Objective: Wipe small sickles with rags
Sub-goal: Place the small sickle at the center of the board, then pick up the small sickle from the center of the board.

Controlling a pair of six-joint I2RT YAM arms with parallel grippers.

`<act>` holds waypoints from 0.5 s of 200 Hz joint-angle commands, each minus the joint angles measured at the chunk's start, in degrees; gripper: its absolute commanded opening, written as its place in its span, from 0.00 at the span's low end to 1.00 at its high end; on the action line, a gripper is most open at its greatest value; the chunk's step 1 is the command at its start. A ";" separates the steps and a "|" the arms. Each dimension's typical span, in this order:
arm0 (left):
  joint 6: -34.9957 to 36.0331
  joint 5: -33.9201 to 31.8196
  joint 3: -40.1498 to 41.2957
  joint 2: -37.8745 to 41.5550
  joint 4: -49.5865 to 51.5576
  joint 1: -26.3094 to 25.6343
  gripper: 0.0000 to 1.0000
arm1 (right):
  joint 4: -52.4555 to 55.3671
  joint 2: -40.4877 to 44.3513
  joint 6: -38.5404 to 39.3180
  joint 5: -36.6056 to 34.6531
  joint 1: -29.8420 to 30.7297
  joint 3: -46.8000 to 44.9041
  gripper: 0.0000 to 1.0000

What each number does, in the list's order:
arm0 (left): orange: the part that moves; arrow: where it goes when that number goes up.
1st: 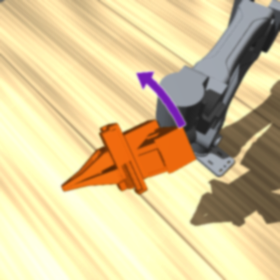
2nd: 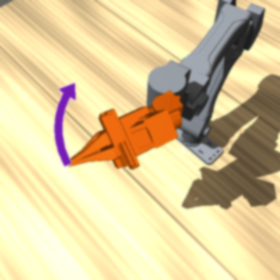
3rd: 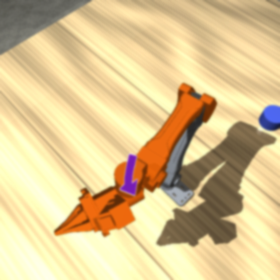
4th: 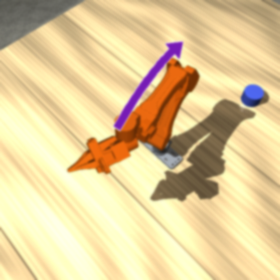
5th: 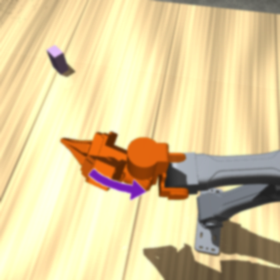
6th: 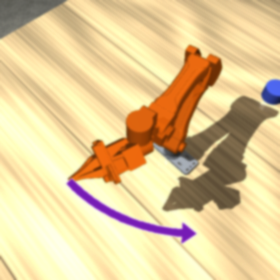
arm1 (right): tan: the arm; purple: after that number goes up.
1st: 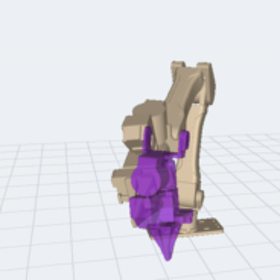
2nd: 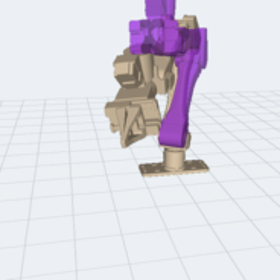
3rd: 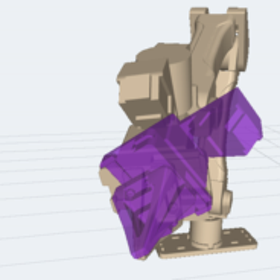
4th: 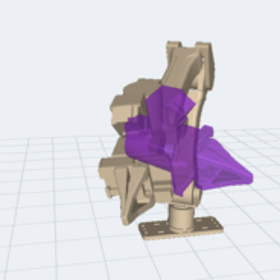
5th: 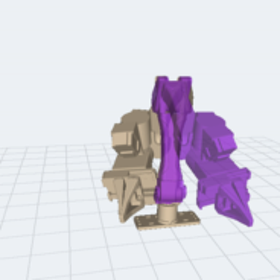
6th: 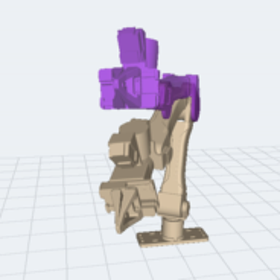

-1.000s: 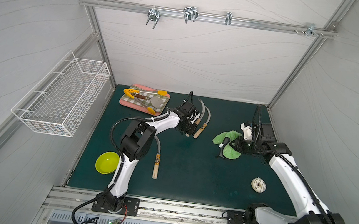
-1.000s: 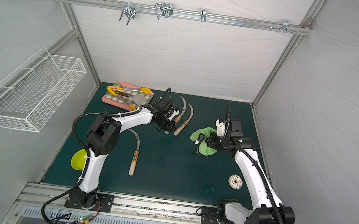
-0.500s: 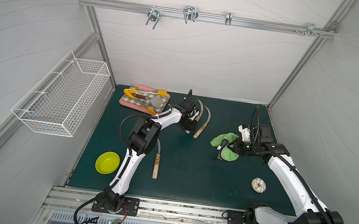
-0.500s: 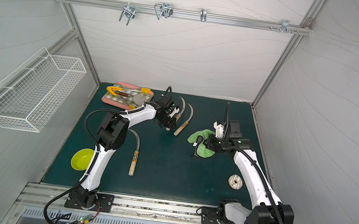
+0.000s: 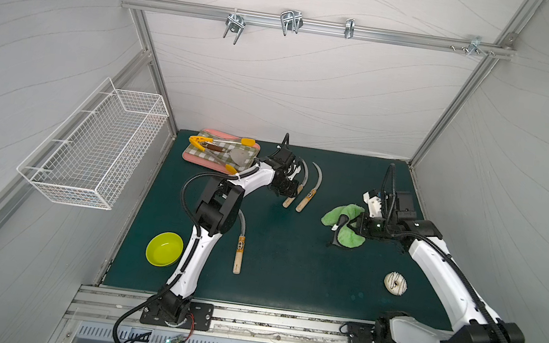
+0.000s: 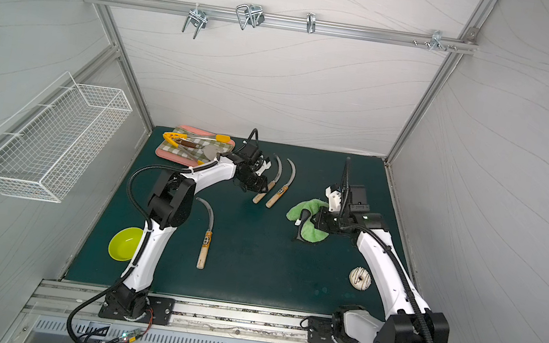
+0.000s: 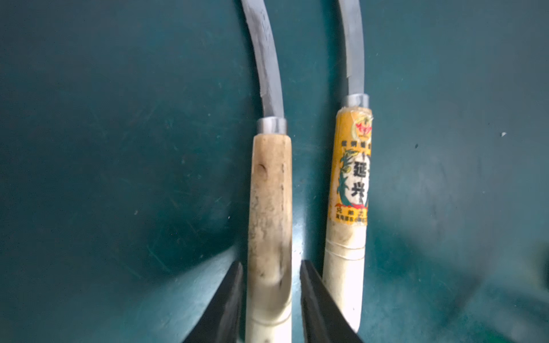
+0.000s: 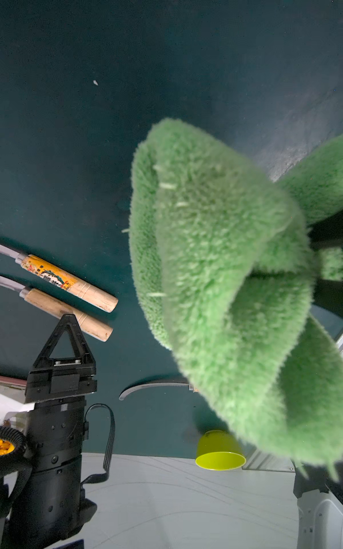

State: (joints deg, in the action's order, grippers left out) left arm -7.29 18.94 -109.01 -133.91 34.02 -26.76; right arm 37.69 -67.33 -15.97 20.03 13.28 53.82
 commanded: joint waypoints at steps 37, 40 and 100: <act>0.39 -2.42 0.95 7.36 -0.50 0.66 0.38 | 0.97 1.74 1.76 1.24 0.26 1.15 0.12; 0.34 -2.67 1.47 8.30 -0.66 0.68 0.38 | 1.09 1.76 1.85 1.30 0.28 1.18 0.12; -8.28 -10.41 29.03 33.87 -5.85 -0.74 0.39 | 2.12 3.05 1.98 1.50 0.13 1.72 0.13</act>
State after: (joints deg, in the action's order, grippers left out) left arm -10.66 13.93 -89.36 -109.47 30.98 -26.61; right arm 38.30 -65.65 -15.09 20.51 13.28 54.00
